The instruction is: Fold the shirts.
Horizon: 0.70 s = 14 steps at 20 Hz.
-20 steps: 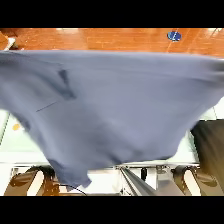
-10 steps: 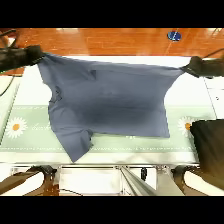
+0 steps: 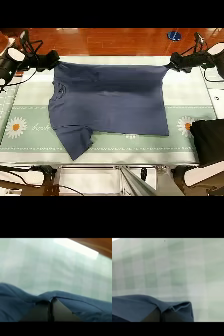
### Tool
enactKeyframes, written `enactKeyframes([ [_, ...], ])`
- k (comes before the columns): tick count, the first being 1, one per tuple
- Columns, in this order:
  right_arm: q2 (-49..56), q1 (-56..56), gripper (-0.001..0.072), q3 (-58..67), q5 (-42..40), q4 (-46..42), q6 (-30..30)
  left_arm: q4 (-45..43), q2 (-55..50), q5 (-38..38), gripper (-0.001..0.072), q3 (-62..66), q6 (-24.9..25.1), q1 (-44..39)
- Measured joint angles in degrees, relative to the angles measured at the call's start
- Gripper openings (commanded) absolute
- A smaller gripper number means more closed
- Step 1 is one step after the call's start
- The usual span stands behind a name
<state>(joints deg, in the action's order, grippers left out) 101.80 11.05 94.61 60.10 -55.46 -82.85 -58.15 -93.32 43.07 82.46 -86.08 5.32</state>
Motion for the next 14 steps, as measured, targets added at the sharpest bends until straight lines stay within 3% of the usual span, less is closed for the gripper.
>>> enactKeyframes([
  [6, 1.1, 1.4, 0.0021, -0.3, 13.9, -2.3, 2.8, -1.0, -1.8, 21.4, 0.0012, -0.2, 7.7, 2.4],
  [10, 1.3, 1.0, 0.0023, -3.8, 17.3, -4.4, 3.4, -3.5, -2.8, 27.9, 0.0012, -1.9, 10.3, 3.1],
  [11, 1.3, 0.9, 0.0147, -4.7, 17.9, -4.5, 3.5, -3.8, -2.9, 28.6, 0.0034, -2.1, 10.6, 3.3],
  [12, 1.3, 0.8, 0.0426, -5.5, 18.1, -4.6, 3.5, -4.1, -3.0, 29.2, 0.0220, -2.2, 10.7, 3.5],
  [13, 1.4, 0.8, 0.0415, -6.0, 18.4, -4.8, 3.3, -4.4, -3.1, 30.0, 0.0498, -2.4, 10.6, 3.7],
  [14, 1.2, 0.8, 0.0415, -6.4, 18.7, -4.7, 3.2, -4.7, -3.1, 30.9, 0.0508, -2.4, 10.3, 3.9],
])
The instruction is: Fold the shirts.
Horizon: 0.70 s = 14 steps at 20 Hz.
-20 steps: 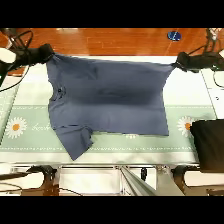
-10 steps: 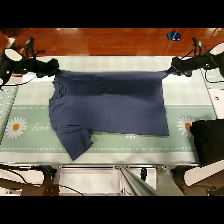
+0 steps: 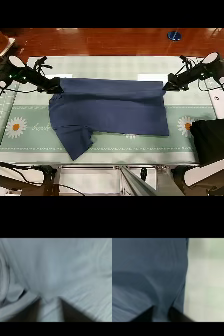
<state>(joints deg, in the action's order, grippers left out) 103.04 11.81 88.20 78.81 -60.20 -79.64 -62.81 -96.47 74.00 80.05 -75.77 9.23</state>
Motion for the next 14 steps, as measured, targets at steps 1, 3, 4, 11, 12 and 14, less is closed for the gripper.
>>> enactKeyframes([
  [1, -0.3, 0.0, 0.0415, -0.3, 0.7, -0.1, -0.7, -0.3, 0.0, 1.3, 0.0509, 0.1, -0.3, 0.2],
  [3, -2.0, 0.7, 0.0415, -0.7, 2.4, -0.7, -1.2, -1.4, 0.4, 4.8, 0.0509, 0.2, -0.5, 0.9],
  [4, -3.4, 1.2, 0.0415, -0.8, 3.1, -2.1, -1.6, -2.1, 1.2, 6.6, 0.0509, 0.0, -0.6, 1.6],
  [11, -29.3, 5.4, 0.0414, -20.0, -4.3, -9.2, -3.2, -0.7, 20.0, 7.1, 0.0508, -20.6, 5.0, 12.7],
  [12, -34.9, 5.6, 0.0414, -26.3, -7.1, -8.3, -3.1, 0.1, 23.7, 5.4, 0.0508, -25.7, 5.9, 15.0],
  [14, -44.2, 5.9, 0.0414, -37.6, -12.1, -5.8, -2.9, 1.2, 29.6, 3.4, 0.0508, -35.3, 6.2, 19.5],
])
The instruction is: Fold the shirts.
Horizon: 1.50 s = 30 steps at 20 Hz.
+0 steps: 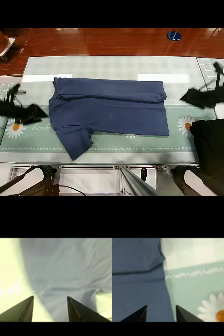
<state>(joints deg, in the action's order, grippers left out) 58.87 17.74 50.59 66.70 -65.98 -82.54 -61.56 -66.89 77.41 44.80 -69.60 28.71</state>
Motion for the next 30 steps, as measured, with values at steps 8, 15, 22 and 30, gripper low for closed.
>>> enactKeyframes([
  [8, -15.2, 0.2, 0.0414, -23.1, -5.7, 13.2, 1.7, 7.1, 5.2, -5.1, 0.0507, -18.3, 0.3, 3.8],
  [15, -16.2, 2.1, 0.0414, -24.6, -7.5, 15.6, 1.9, 10.8, 1.7, -11.8, 0.0019, -20.4, 0.9, -5.2],
  [22, -13.5, 15.7, 0.0413, -24.6, 1.7, 3.2, 0.1, 11.2, 0.7, -14.4, 0.0012, -19.7, 1.0, -8.9],
  [30, -5.4, 10.1, 0.0411, -28.5, 2.2, 3.9, -0.5, 11.2, 0.5, -15.1, 0.0012, -19.6, 1.0, -9.4],
])
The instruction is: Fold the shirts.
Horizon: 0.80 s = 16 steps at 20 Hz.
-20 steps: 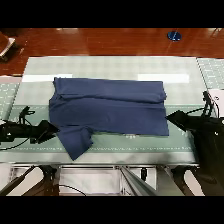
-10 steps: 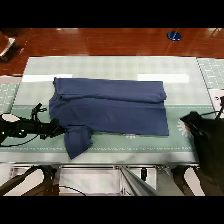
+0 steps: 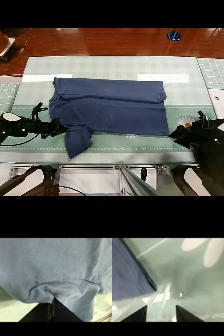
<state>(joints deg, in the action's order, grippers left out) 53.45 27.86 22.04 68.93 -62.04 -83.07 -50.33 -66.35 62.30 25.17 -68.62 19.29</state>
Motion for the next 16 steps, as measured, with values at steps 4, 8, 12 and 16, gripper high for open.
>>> enactKeyframes([
  [4, 5.0, -1.4, 0.0372, -0.1, -5.5, 9.0, 2.0, 0.0, 0.0, -0.1, 0.0012, 0.0, 0.0, 0.0],
  [8, 10.7, -1.8, 0.0021, 1.8, -8.6, 13.9, 7.0, 0.2, 0.0, -0.3, 0.0011, 0.1, 0.0, 0.0],
  [12, 14.1, -2.0, 0.0021, 8.0, -4.7, 17.9, 13.8, 1.0, -0.1, -1.7, 0.0012, 3.3, 0.3, 0.0],
  [16, 15.4, -2.2, 0.0021, 17.3, -1.4, 19.1, 14.8, 5.7, -0.8, 0.3, 0.0012, 12.0, 0.4, -0.1],
])
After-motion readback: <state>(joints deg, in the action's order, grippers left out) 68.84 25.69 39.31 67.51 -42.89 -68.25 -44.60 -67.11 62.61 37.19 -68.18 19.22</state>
